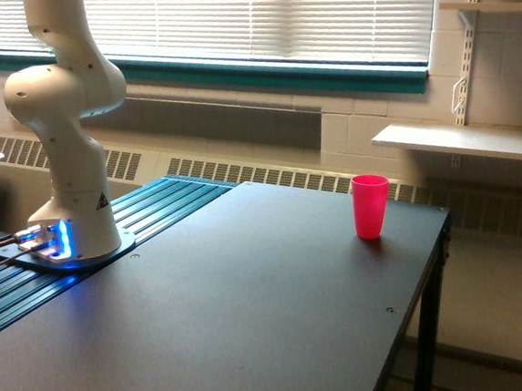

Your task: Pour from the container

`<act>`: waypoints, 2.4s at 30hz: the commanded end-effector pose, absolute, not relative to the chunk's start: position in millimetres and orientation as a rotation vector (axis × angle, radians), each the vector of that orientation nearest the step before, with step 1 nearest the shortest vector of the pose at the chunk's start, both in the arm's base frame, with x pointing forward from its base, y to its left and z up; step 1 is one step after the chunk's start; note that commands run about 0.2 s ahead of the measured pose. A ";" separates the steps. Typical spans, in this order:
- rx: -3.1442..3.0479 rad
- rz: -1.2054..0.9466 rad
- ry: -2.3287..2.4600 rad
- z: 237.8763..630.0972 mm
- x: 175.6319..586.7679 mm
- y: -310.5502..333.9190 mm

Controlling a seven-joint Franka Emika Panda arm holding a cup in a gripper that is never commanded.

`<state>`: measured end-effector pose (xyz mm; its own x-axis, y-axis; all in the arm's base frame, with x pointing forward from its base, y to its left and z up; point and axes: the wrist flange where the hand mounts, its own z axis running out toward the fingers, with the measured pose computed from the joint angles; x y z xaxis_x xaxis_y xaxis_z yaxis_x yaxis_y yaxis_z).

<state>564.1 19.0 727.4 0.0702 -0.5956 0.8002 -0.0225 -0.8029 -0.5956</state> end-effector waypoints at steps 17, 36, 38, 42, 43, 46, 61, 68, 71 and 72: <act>-2.557 -1.518 0.403 669.8 566.9 21.2; -2.770 -1.020 0.572 582.3 529.4 40.4; -2.748 -0.995 0.583 578.7 526.7 45.0; -2.719 -0.959 0.624 574.8 523.3 48.5; -2.719 -0.959 0.624 574.6 522.9 48.5; -2.722 -0.935 0.637 570.4 520.9 54.6; -2.771 -0.780 0.629 532.8 499.0 108.9; -2.846 -0.717 0.601 503.2 482.0 129.6; -2.893 -0.683 0.571 485.7 471.3 138.2; -2.904 -0.669 0.570 479.7 467.8 140.5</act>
